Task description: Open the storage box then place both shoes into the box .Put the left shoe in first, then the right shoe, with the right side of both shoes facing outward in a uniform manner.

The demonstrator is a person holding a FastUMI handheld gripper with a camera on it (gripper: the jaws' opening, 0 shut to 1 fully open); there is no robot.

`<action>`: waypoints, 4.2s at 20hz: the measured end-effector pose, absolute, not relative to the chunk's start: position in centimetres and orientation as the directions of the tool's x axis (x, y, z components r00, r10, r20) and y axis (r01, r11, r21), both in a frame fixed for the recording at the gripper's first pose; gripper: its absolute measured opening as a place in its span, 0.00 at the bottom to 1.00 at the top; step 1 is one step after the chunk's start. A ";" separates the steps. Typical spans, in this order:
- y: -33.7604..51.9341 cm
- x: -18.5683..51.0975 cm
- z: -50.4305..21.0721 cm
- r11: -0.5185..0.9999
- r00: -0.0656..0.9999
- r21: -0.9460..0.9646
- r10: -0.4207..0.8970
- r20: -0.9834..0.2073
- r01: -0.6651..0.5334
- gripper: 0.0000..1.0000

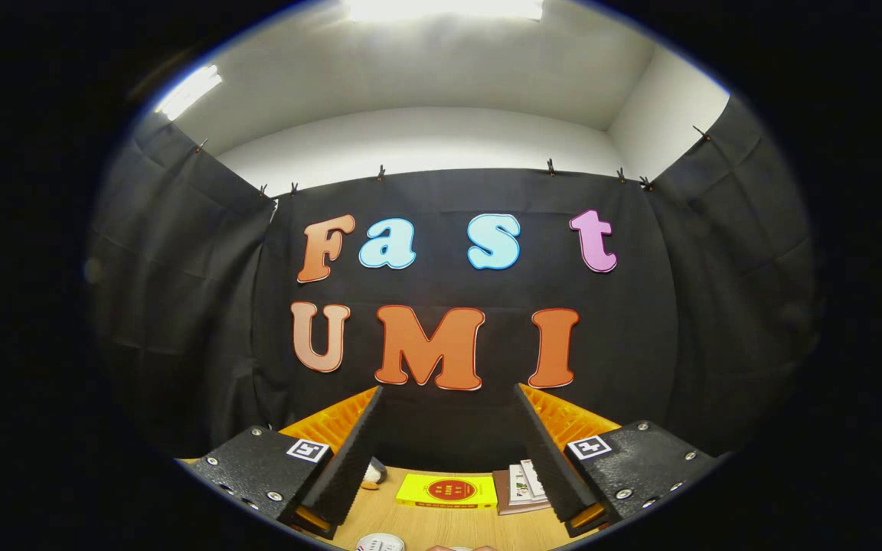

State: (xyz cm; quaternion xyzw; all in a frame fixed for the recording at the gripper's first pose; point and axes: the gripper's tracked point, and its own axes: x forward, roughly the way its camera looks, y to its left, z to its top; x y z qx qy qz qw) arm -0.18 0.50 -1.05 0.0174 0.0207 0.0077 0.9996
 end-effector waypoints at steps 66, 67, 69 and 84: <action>28.3 -10.0 -30.8 0.385 0.356 0.903 0.831 -0.428 0.189 0.38; 28.2 -9.9 -30.8 0.401 0.356 0.896 0.822 -0.444 0.192 0.28; 28.6 -9.4 -29.7 0.397 0.369 0.896 0.817 -0.443 0.198 0.19; 34.0 -5.5 -25.0 0.505 0.407 0.863 0.786 -0.465 0.012 0.06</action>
